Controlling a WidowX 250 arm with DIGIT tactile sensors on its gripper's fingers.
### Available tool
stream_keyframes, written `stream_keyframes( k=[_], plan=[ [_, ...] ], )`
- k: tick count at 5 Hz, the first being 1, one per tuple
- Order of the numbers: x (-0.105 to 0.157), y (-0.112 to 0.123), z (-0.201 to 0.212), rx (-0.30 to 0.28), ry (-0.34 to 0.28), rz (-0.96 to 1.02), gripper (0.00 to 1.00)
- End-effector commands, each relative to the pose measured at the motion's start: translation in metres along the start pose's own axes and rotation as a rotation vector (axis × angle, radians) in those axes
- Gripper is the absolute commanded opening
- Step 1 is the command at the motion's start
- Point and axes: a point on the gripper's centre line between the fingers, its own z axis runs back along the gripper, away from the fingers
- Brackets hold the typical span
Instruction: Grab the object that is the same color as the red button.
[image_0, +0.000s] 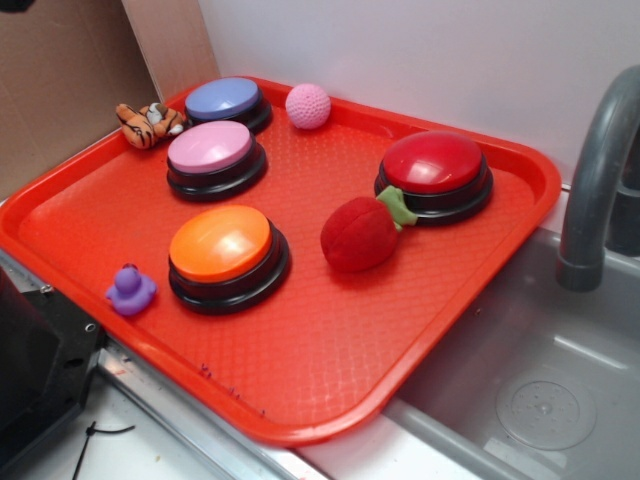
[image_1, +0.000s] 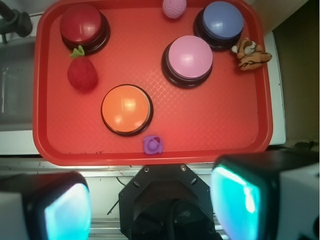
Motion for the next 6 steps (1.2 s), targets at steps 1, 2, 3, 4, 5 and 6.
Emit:
stream_keyframes(
  k=[1, 2, 3, 4, 5, 6],
  plan=[
    [0.000, 0.000, 0.000, 0.000, 0.000, 0.000, 1.00],
    [0.010, -0.007, -0.014, 0.010, -0.048, -0.032, 1.00],
    [0.025, -0.013, -0.032, 0.045, -0.075, -0.057, 1.00],
    [0.044, -0.024, -0.056, 0.020, -0.088, -0.065, 1.00],
    [0.070, -0.047, -0.089, -0.002, -0.122, -0.083, 1.00],
    [0.086, -0.070, -0.109, -0.021, -0.138, -0.082, 1.00]
  ],
)
